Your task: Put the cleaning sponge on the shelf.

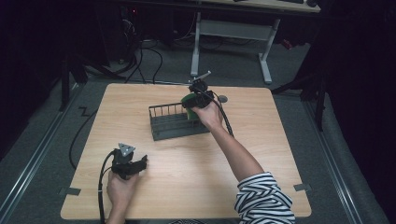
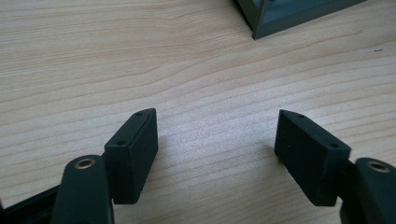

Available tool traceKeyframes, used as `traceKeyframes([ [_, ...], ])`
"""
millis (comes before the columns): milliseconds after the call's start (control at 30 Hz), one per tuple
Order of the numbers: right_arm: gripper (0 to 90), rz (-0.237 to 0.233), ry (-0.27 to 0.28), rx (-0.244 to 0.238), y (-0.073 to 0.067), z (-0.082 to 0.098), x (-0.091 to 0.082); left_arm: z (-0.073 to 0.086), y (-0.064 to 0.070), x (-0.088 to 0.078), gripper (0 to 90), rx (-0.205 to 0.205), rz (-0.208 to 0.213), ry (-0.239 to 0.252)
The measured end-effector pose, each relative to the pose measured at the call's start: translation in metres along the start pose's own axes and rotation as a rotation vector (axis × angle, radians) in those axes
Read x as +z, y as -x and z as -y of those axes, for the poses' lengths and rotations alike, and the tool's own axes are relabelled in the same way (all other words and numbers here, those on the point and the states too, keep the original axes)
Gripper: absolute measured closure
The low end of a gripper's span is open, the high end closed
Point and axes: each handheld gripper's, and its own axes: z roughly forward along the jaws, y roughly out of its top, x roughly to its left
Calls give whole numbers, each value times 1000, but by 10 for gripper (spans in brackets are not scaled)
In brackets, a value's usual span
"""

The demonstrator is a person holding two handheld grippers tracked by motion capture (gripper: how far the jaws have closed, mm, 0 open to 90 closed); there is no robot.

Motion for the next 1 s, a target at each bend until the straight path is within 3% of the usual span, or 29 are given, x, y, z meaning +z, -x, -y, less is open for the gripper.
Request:
traceKeyframes([
  [267,214,2,-27,-28,-2,4,-3,0,0,0,306,2,-1,0],
  [667,189,-38,-68,-35,0,13,5,0,0,0,306,3,-1,-1],
  [1000,128,-73,-40,-34,4,13,-3,0,0,0,308,1,-2,0],
])
